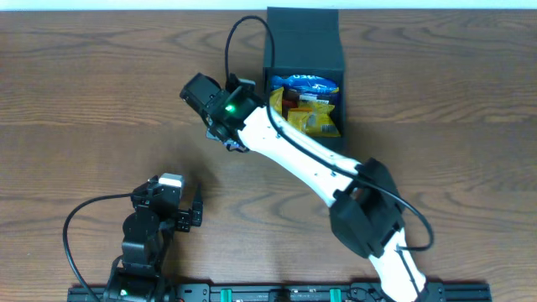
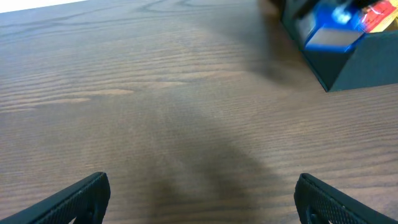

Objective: Pack container
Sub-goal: 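Lift the Eclipse tin and carry it over the black box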

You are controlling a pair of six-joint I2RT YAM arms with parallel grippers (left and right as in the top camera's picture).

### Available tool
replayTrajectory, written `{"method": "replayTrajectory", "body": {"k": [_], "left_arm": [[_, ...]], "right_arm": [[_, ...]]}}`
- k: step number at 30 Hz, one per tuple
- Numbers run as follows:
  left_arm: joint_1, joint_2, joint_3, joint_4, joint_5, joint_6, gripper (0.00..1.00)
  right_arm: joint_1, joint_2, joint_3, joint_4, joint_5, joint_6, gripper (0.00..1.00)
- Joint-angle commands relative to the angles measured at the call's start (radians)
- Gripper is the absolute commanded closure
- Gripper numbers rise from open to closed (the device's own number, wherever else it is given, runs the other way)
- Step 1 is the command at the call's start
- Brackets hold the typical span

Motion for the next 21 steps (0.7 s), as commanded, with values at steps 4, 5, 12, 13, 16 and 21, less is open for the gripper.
{"method": "replayTrajectory", "body": {"k": [4,5,12,13,16,21], "left_arm": [[0.003,-0.008,-0.029,-0.008,-0.011,0.010,0.04],[0.003,-0.008,-0.029,-0.008,-0.011,0.010,0.05],[0.003,-0.008,-0.029,-0.008,-0.011,0.010,0.05],[0.003,-0.008,-0.029,-0.008,-0.011,0.010,0.05],[0.003,-0.008,-0.029,-0.008,-0.011,0.010,0.05],[0.003,-0.008,-0.029,-0.008,-0.011,0.010,0.05]], "right_arm": [[-0.016,-0.080,0.021,-0.029,0.062,-0.035,0.67],[-0.023,-0.089,0.021,-0.036,0.062,-0.035,0.67],[-0.063,-0.139,0.021,-0.082,0.079,-0.069,0.68],[-0.070,-0.145,0.021,-0.093,0.083,-0.069,0.68],[-0.098,-0.160,0.020,-0.127,0.089,-0.073,0.69],[-0.148,-0.177,0.018,-0.185,0.089,-0.086,0.71]]}}
